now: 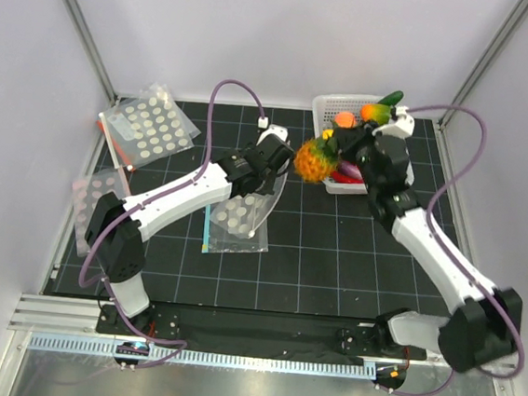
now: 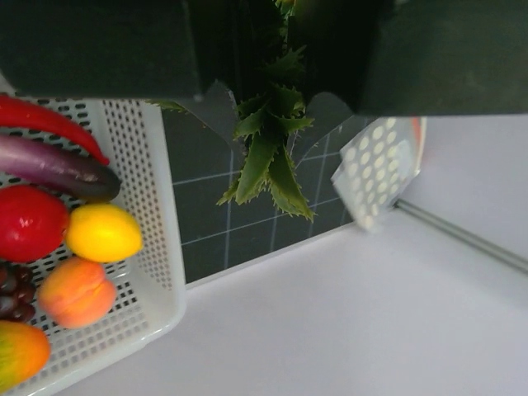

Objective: Place the food in the zip-top bag and seal the zipper
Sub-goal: Pick up the fake fruit from the bin, then place the fake fruit in the zipper food storage bag.

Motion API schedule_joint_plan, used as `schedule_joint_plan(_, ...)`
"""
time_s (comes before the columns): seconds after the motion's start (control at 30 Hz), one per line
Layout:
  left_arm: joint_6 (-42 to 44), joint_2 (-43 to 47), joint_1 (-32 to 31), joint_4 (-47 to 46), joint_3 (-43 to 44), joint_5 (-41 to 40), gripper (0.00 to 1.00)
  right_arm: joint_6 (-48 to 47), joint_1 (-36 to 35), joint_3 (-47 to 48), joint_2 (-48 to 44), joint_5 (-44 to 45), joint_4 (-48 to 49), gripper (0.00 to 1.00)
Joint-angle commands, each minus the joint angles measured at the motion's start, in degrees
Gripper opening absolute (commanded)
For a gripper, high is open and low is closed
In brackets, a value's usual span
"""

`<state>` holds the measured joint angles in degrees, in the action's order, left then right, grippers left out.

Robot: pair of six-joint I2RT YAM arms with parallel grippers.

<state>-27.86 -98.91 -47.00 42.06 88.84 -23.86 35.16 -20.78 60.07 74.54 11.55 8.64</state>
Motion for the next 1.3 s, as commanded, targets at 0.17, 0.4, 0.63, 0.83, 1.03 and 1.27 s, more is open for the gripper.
schedule_joint_plan(0.17,0.5,0.3,0.5,-3.4,-0.3,3.5,0.00,1.1,-2.2,-17.3,-24.7,-0.6,0.9,0.01)
schedule_joint_plan(0.4,-0.6,2.1,0.5,-4.9,-1.6,10.1,0.00,4.4,-2.2,-26.8,-35.5,0.0,6.1,0.01)
schedule_joint_plan(0.63,-1.5,4.1,0.5,-4.7,-1.4,7.1,0.00,10.8,-2.3,-29.2,-40.9,2.8,9.1,0.01)
schedule_joint_plan(0.83,-3.0,0.3,0.5,-1.9,3.8,7.2,0.00,19.9,-2.3,-28.1,-42.1,8.1,5.4,0.01)
schedule_joint_plan(1.03,-5.7,-3.8,-0.5,0.8,11.9,10.4,0.00,28.2,-2.3,-24.1,-41.2,12.3,-0.8,0.01)
schedule_joint_plan(1.27,-7.1,-8.0,-0.8,3.8,20.0,13.2,0.00,32.5,-2.2,-23.1,-42.4,14.5,-1.1,0.01)
